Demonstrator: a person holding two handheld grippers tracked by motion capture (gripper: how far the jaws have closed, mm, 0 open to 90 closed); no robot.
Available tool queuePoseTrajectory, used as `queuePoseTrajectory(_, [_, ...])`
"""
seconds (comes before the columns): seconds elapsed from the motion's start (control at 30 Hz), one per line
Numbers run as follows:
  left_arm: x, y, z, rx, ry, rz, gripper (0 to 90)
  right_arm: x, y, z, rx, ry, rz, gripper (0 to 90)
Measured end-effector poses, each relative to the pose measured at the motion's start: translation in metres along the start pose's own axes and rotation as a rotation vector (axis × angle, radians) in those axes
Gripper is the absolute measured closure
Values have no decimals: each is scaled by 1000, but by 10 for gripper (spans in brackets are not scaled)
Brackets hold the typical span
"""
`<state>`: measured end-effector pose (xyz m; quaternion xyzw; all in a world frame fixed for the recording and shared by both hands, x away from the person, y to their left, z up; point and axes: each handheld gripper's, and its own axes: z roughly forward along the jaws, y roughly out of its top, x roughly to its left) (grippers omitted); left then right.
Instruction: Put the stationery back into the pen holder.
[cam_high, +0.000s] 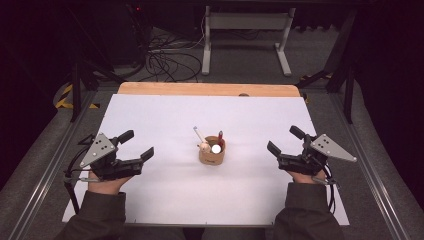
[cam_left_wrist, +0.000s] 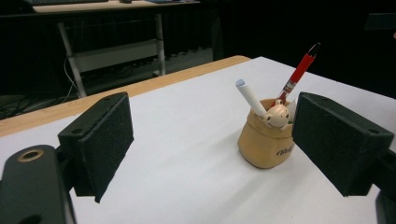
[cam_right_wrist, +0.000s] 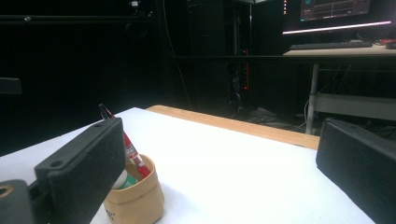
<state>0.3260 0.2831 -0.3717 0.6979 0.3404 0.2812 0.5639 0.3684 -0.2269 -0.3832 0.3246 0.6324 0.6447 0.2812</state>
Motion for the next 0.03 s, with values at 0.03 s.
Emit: queuePoseTrajectory(0.03, [0, 0, 0, 2, 4, -1, 137, 0, 0, 0, 1, 1, -1, 23])
